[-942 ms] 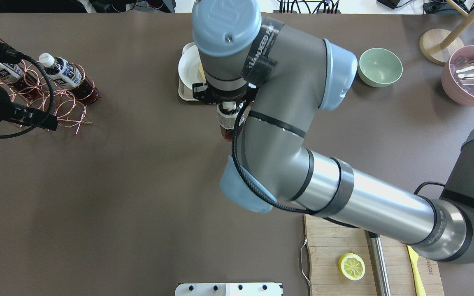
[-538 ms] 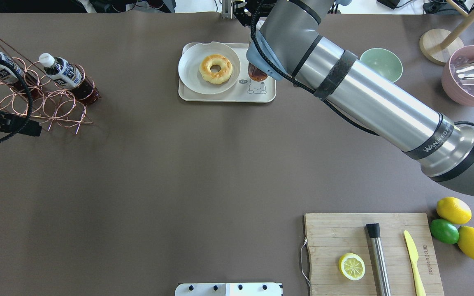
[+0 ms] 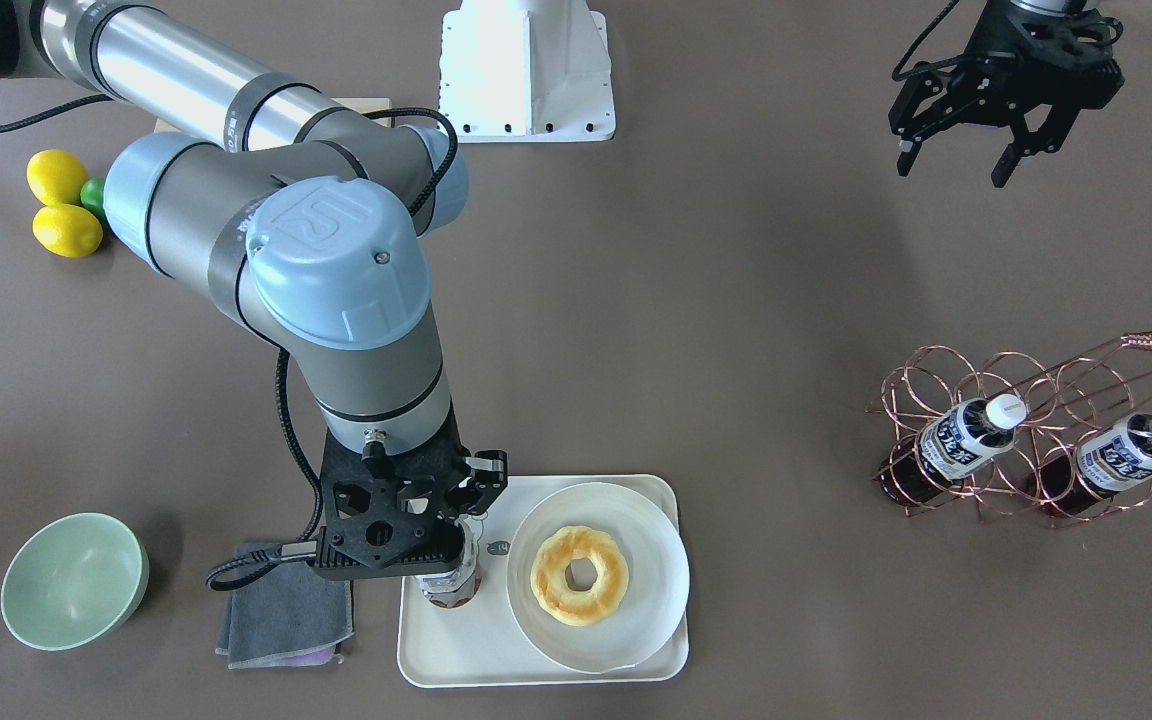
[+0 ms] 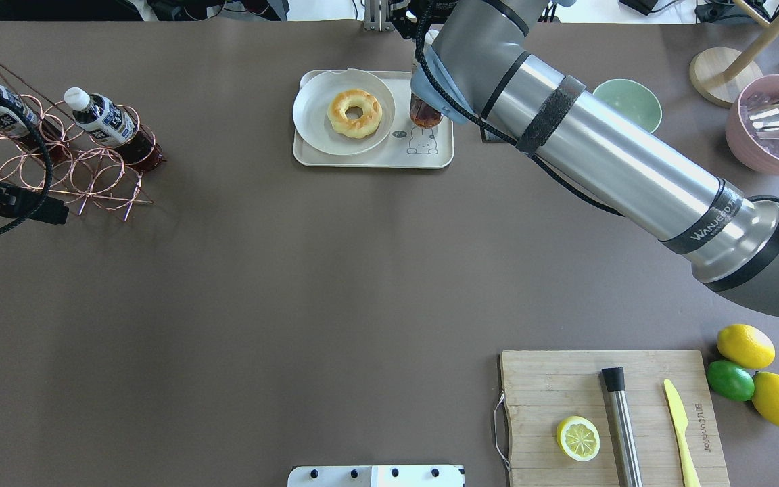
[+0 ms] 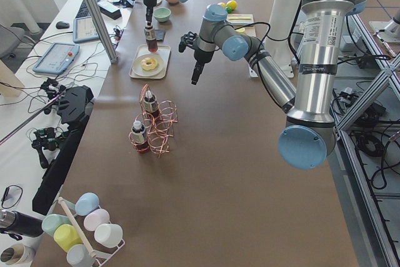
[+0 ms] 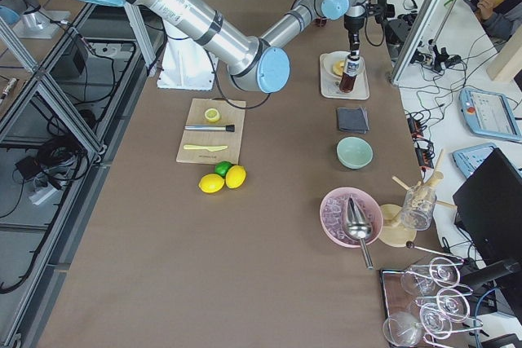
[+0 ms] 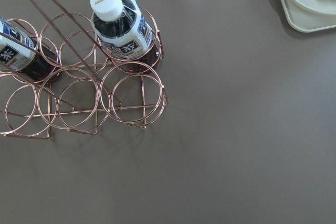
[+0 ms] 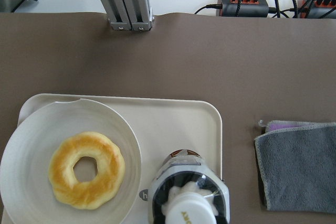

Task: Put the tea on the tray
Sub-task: 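Carry the bottle with the right gripper onto the cream tray beside the plate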

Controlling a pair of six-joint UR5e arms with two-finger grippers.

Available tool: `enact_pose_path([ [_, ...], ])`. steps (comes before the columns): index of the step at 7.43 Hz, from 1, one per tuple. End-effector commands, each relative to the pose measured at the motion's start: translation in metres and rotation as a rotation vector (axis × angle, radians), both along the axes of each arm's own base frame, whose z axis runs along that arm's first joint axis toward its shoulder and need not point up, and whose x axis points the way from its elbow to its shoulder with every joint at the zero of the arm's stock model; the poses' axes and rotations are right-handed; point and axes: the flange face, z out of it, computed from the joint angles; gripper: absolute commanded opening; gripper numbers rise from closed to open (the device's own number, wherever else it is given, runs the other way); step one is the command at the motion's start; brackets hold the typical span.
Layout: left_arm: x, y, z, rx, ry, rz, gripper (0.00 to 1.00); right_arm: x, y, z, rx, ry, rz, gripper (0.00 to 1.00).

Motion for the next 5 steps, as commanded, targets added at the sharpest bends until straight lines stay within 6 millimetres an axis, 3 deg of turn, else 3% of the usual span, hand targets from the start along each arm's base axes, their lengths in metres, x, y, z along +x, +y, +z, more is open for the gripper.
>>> enact_pose_path([
  [1,0.0008,0.0001,0.0005,-0.002,-0.001,0.002,0.97,-0.0038,-0.0014,0.0029,0.006,-0.004,-0.003,0.0],
  [3,0.0015,-0.0011,0.0024,-0.005,-0.005,0.0,0.97,-0.0052,-0.001,0.0049,0.005,-0.001,-0.007,0.01],
  [4,0.0015,-0.0011,0.0022,-0.004,-0.004,0.0,0.97,-0.006,-0.0001,0.004,0.008,-0.003,-0.008,0.18],
  [5,0.0002,-0.0005,0.0018,-0.004,-0.004,-0.001,0.97,-0.0082,0.0013,0.004,0.007,-0.004,-0.01,0.21],
])
